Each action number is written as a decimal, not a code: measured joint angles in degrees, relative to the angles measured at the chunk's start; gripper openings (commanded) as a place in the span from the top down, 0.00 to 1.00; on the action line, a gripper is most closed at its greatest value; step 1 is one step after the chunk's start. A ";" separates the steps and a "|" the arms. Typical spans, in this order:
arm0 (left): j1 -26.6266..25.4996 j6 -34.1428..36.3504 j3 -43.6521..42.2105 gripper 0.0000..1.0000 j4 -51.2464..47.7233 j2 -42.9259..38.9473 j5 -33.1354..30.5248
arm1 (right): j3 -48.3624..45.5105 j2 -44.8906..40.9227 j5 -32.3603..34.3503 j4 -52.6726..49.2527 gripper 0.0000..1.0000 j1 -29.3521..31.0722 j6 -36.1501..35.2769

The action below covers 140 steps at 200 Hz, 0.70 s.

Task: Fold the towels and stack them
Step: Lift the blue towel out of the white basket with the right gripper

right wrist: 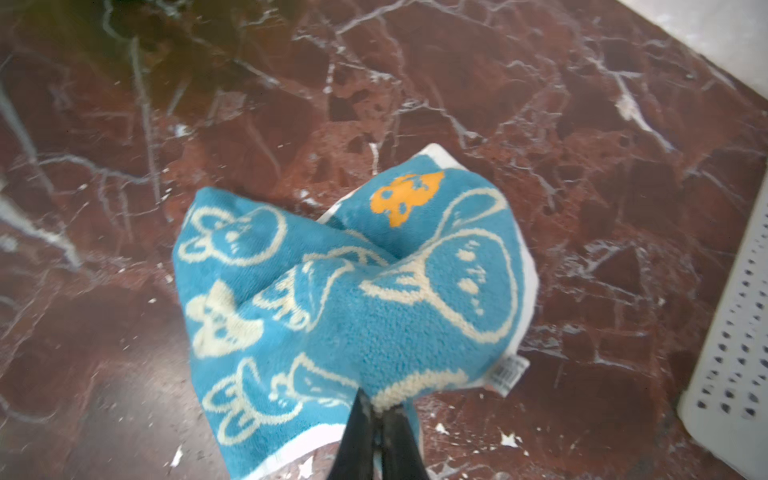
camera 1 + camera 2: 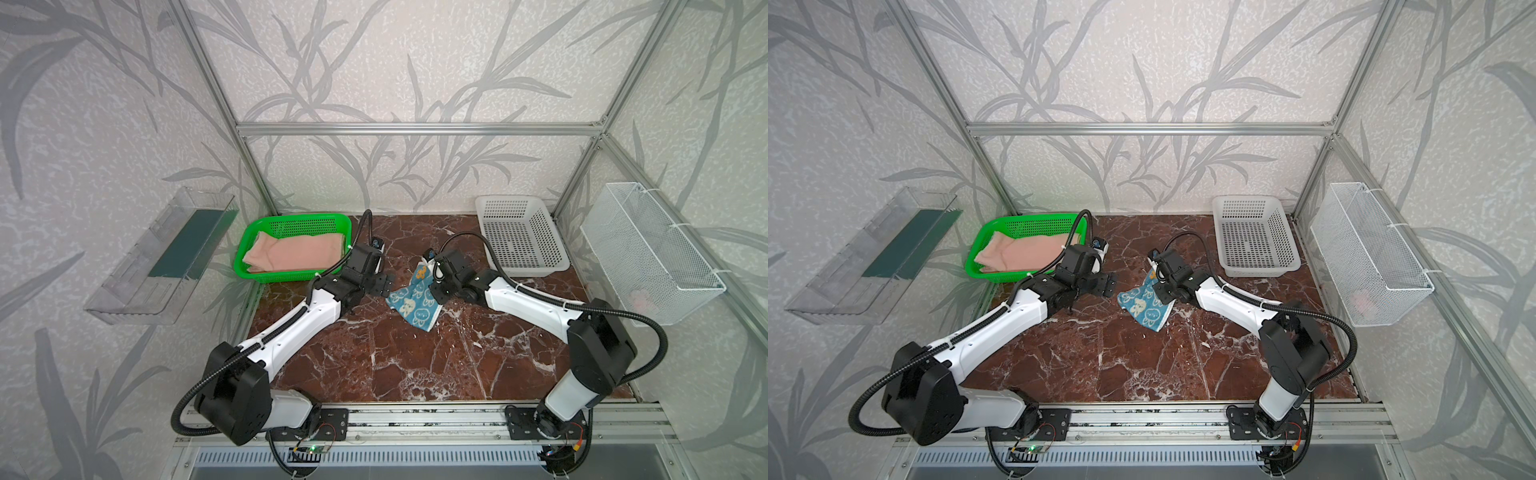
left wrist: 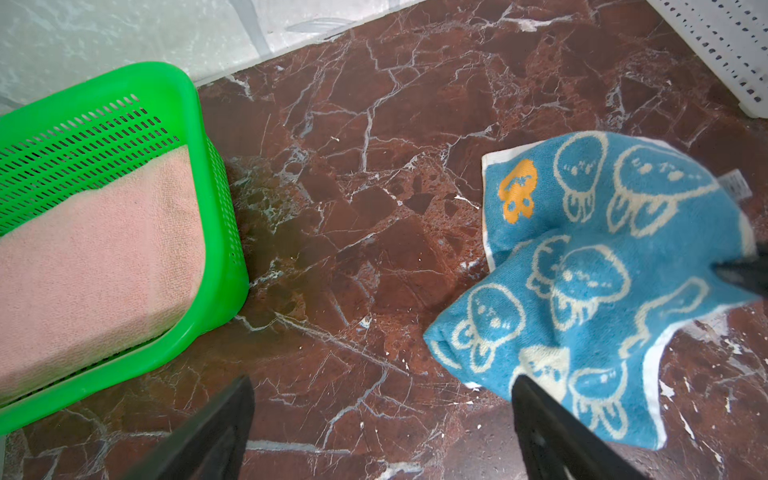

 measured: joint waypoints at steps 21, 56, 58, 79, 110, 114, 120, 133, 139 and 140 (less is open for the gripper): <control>0.00 0.00 0.00 0.03 -0.02 0.28 -0.35 | 0.11 1.44 -2.89 -0.87 0.80 2.89 -0.52; 0.00 0.00 0.00 0.03 -0.02 0.83 -1.09 | -1.86 2.54 -7.78 -1.81 0.54 4.22 0.02; 0.00 0.00 0.00 0.03 -0.02 0.94 -1.11 | -2.05 2.49 -7.96 -1.81 0.53 4.22 0.11; 0.00 -0.07 0.00 0.04 -0.11 2.54 -1.11 | -4.20 0.72 -7.93 -2.27 0.45 4.09 0.85; -0.04 -0.28 0.04 0.05 -0.90 5.09 0.57 | -5.14 -4.52 -5.99 -2.21 0.41 2.64 2.69; -0.04 -0.33 0.09 0.05 -1.01 5.31 0.83 | -5.16 -5.18 -5.95 -2.12 0.39 2.27 3.02; -0.13 -0.42 0.26 0.06 -1.33 5.68 1.38 | -5.27 -6.25 -5.81 -1.79 0.39 1.33 3.72; -0.57 -0.57 0.81 0.06 -1.73 6.32 2.36 | -6.19 -8.28 -5.62 -0.37 0.39 -1.27 5.29; -0.92 -0.59 1.05 0.06 -1.75 6.51 3.02 | -6.78 -8.92 -5.53 0.24 0.39 -2.49 5.97; -0.98 -0.61 1.07 0.06 -1.75 6.54 3.13 | -6.93 -9.05 -5.53 0.46 0.39 -2.75 6.19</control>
